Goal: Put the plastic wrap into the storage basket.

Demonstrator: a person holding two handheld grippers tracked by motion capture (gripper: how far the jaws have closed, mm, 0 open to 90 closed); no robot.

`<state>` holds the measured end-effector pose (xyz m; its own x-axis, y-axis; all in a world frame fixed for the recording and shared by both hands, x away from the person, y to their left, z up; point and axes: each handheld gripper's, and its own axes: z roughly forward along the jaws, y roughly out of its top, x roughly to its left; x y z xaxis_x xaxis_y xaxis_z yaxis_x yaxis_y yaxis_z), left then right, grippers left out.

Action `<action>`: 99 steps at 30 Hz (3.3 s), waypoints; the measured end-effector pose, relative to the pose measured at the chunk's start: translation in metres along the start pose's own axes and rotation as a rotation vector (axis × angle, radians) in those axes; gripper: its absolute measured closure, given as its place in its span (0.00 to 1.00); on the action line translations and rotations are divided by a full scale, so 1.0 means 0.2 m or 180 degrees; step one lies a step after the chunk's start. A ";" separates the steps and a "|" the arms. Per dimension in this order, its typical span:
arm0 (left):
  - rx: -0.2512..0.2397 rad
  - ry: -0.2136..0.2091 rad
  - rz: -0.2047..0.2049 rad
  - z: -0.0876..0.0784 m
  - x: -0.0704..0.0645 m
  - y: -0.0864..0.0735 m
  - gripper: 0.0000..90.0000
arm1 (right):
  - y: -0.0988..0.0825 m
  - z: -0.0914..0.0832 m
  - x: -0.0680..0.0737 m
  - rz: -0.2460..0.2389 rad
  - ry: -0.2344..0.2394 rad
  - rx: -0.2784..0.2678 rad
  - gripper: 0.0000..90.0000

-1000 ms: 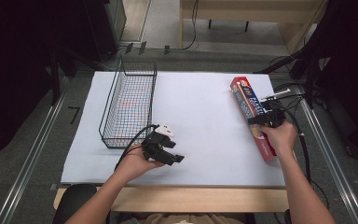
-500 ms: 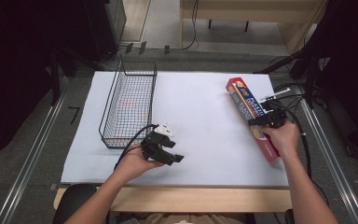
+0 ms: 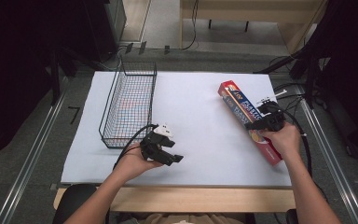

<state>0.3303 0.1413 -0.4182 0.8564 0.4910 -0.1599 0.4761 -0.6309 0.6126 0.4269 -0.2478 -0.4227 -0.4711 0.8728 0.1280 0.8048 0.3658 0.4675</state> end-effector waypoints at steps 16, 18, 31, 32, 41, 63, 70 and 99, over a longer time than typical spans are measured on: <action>-0.0082 -0.0079 -0.0010 -0.05 -0.01 0.01 0.37 | -0.03 -0.03 0.13 -0.0394 0.0200 0.0026 0.47; -0.0079 -0.0082 -0.0019 -0.05 -0.01 0.01 0.37 | -0.03 -0.04 0.14 -0.0426 0.0211 0.0029 0.47; -0.0083 -0.0141 0.0075 -0.07 0.00 0.00 0.31 | -0.09 -0.06 0.28 -0.0823 0.0428 0.0092 0.47; -0.0083 -0.0141 0.0075 -0.07 0.00 0.00 0.30 | -0.09 -0.06 0.28 -0.0823 0.0428 0.0092 0.47; -0.0121 -0.0163 0.0069 -0.12 0.01 0.01 0.30 | -0.11 -0.04 0.35 -0.1197 0.0591 0.0160 0.47; -0.0127 -0.0115 0.0322 -0.19 -0.02 0.05 0.27 | -0.16 -0.03 0.52 -0.2195 0.1004 0.0196 0.46; -0.0055 -0.0135 0.0461 -0.20 -0.05 0.08 0.27 | -0.17 -0.03 0.55 -0.2353 0.1138 0.0254 0.46; 0.0384 -0.0303 0.1136 -0.03 -0.18 0.26 0.22 | -0.13 -0.08 0.77 -0.2938 0.1221 0.0279 0.46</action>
<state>0.3228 0.0938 -0.3761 0.9844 0.1735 -0.0277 0.1601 -0.8210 0.5481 0.3278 -0.1285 -0.4020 -0.9966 0.0778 0.0281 0.0820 0.8831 0.4620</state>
